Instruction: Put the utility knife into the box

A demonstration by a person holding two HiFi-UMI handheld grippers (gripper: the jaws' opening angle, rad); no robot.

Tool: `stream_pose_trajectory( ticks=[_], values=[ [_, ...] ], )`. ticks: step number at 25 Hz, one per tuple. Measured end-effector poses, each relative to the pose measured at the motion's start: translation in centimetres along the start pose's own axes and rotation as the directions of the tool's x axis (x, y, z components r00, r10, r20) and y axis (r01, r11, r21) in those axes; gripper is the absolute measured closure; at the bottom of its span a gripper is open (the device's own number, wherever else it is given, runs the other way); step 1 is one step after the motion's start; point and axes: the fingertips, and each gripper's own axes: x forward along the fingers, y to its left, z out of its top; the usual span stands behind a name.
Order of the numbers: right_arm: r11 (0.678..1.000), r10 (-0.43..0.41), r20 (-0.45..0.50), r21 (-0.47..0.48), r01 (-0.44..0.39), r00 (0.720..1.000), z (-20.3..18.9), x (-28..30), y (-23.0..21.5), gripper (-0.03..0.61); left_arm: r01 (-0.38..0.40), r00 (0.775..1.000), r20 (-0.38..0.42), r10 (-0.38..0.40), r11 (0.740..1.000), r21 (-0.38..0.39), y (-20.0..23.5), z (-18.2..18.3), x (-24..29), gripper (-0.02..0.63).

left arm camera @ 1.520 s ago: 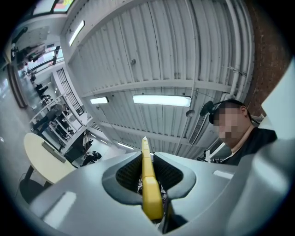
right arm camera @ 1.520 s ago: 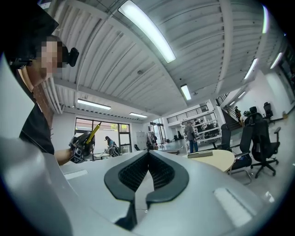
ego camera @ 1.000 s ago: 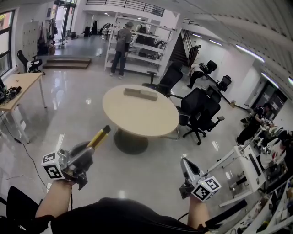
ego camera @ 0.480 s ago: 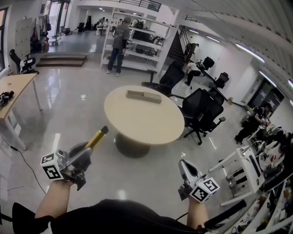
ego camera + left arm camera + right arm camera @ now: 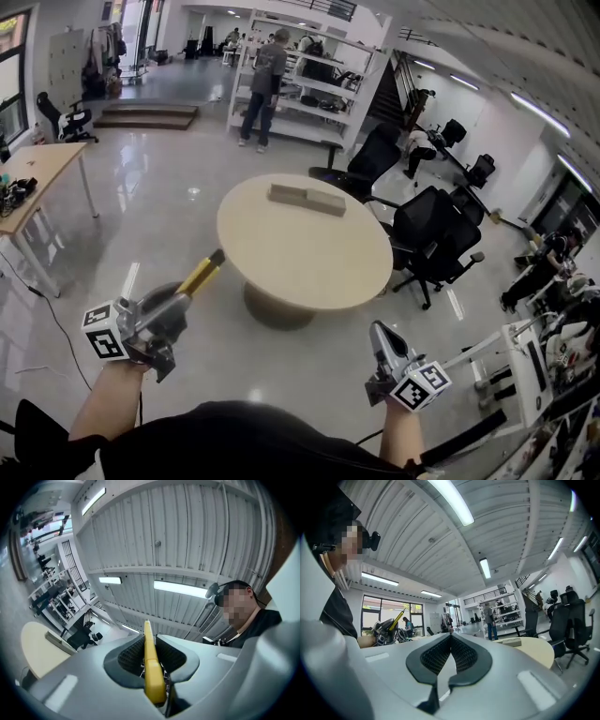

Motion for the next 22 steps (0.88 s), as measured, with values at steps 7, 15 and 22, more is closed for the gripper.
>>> stream_pose_trajectory(
  ticks=[7, 15, 22],
  values=[
    [0.995, 0.095, 0.033, 0.005, -0.095, 0.995, 4.7, 0.5, -10.7, 0.563, -0.056, 0.997, 0.058, 0.053, 0.997, 0.047, 0.0, -2.8, 9.3, 0.541],
    [0.993, 0.111, 0.021, 0.041, -0.111, 0.994, 4.9, 0.2, -21.5, 0.563, -0.078, 0.997, 0.022, 0.077, 0.996, 0.047, 2.2, -7.5, 18.5, 0.541],
    [0.994, 0.099, -0.003, 0.047, -0.099, 0.995, 4.5, 3.1, -25.7, 0.563, -0.075, 0.997, 0.021, 0.074, 0.997, 0.021, 6.9, -8.2, 21.5, 0.541]
  ],
)
